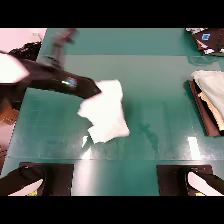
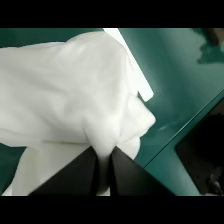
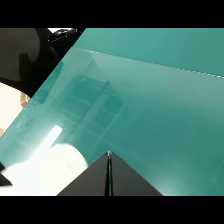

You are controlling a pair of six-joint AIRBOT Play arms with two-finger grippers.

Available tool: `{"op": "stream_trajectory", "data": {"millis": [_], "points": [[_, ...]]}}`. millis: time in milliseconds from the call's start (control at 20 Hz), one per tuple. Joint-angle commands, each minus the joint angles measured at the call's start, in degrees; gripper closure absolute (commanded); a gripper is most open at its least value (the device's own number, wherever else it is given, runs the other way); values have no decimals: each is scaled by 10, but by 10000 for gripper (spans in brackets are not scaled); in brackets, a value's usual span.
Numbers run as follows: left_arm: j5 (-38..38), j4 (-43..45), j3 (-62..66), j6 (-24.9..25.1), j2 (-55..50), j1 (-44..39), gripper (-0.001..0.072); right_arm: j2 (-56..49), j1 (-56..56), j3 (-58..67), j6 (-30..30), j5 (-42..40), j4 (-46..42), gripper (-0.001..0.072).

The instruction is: Fold the shirts.

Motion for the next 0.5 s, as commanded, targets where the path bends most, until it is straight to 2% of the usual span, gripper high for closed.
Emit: {"op": "stream_trajectory", "data": {"millis": [0,50,150,250,450], "points": [[13,25,2,48,-119,-61,675,0,0,1,0,1,0,696],[9,27,2,63,-139,-61,661,0,0,1,0,3,0,696],[0,46,2,71,-153,-52,48,0,0,1,0,7,0,696],[-50,69,14,71,-144,-18,104,0,0,1,0,9,-1,696],[-143,87,10,72,-96,79,106,-2,0,1,0,15,-1,696]]}}
